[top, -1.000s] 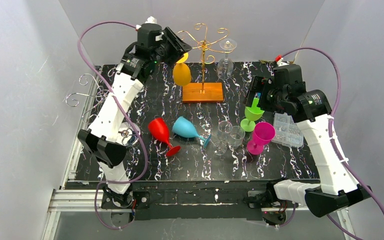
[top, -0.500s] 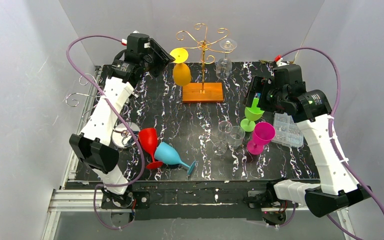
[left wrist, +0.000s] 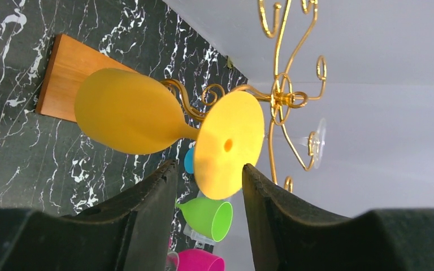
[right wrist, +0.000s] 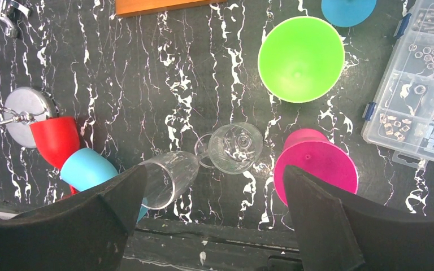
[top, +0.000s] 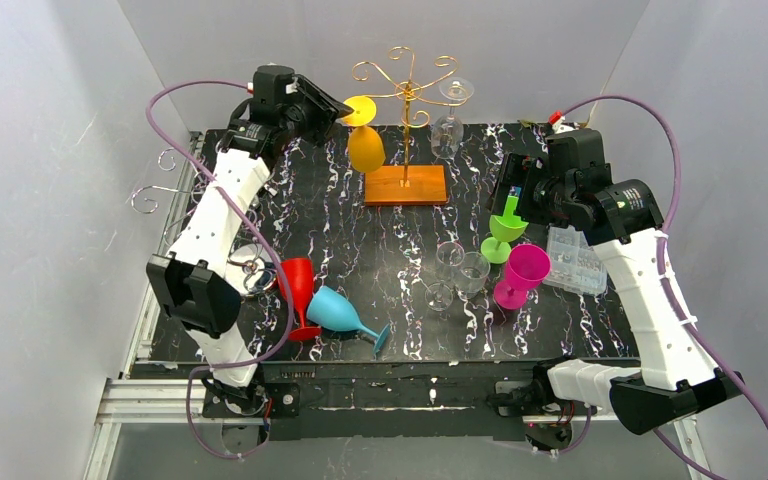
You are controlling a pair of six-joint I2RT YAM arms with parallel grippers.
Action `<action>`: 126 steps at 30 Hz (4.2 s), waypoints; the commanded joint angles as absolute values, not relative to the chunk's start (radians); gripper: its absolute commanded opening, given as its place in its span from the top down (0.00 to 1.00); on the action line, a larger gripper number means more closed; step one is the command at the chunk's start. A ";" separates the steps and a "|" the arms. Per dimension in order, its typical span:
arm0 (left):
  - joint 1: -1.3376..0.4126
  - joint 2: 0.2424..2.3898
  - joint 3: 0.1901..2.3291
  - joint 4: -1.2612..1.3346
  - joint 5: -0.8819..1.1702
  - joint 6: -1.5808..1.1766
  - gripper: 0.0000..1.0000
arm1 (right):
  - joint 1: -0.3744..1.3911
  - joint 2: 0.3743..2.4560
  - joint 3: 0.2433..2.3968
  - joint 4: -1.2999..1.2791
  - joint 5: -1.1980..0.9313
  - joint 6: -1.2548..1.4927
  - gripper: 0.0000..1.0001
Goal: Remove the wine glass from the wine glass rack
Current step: Pick up the wine glass from the wine rack.
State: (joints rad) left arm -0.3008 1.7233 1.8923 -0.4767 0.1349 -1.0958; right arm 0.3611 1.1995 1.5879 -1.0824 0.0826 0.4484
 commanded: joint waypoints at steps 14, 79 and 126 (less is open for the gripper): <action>-0.287 1.721 1.835 -0.400 0.183 -1.182 0.79 | 0.359 1.195 1.627 -1.076 0.100 0.448 0.00; -0.270 1.762 1.812 -0.047 0.407 -1.356 1.00 | 0.359 1.188 1.614 -1.068 0.106 0.452 0.00; -0.286 1.112 1.315 0.131 0.478 -1.864 1.00 | 0.598 1.163 1.414 -0.281 -0.225 0.931 0.00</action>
State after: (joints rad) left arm -0.2836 1.1656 1.3449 0.0235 0.4824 -1.7069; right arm 0.5236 1.1831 1.5021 -0.5407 -0.2344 0.7933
